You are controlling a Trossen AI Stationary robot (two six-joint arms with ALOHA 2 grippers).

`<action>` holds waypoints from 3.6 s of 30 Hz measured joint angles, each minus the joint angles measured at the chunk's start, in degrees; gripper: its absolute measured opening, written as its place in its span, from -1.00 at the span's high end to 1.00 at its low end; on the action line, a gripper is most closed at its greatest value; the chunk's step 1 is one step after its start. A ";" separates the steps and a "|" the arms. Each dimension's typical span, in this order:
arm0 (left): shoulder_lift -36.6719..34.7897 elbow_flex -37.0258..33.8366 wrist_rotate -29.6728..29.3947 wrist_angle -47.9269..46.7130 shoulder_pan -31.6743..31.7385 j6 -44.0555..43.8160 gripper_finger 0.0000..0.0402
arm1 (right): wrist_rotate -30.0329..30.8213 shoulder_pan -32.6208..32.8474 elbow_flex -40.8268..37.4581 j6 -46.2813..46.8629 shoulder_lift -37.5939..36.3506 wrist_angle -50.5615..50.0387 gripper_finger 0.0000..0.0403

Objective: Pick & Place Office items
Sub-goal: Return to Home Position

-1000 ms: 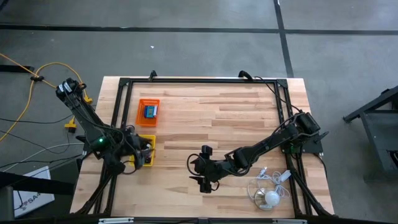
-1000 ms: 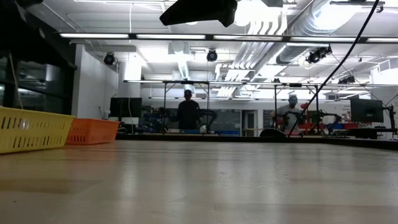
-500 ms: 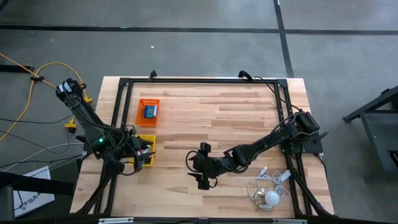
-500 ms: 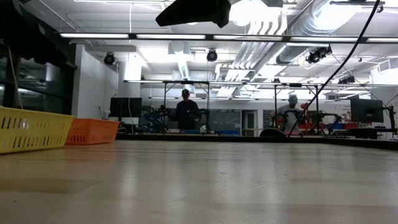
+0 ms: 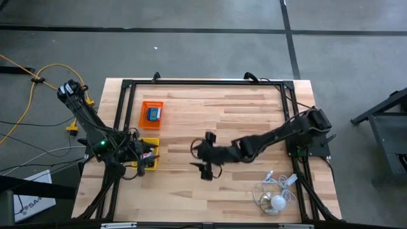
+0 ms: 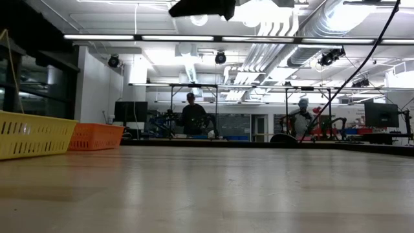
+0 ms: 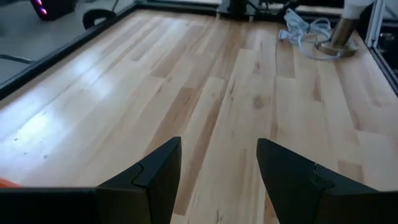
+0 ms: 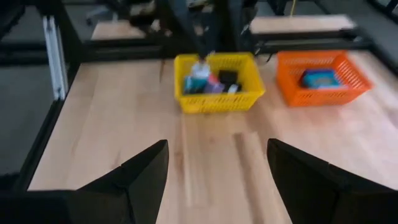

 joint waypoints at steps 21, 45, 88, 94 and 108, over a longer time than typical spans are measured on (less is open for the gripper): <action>-30.09 0.02 15.02 17.55 13.07 39.85 -0.01 | -10.29 -13.77 -0.05 -4.65 -16.15 -9.04 -0.28; -25.15 0.02 25.11 16.86 27.10 38.07 -0.01 | -4.52 -18.98 -42.34 -1.03 -60.75 5.48 -0.28; -16.87 0.02 29.69 19.78 34.77 34.69 -0.01 | 3.56 -19.00 -80.52 2.95 -97.80 11.96 -0.28; -16.87 0.02 29.69 19.78 34.77 34.44 -0.01 | 1.14 -18.99 -80.50 3.53 -96.88 11.48 -0.28; -16.87 0.02 29.69 19.79 34.77 34.23 -0.01 | -0.14 -19.00 -80.56 4.04 -102.66 11.54 -0.28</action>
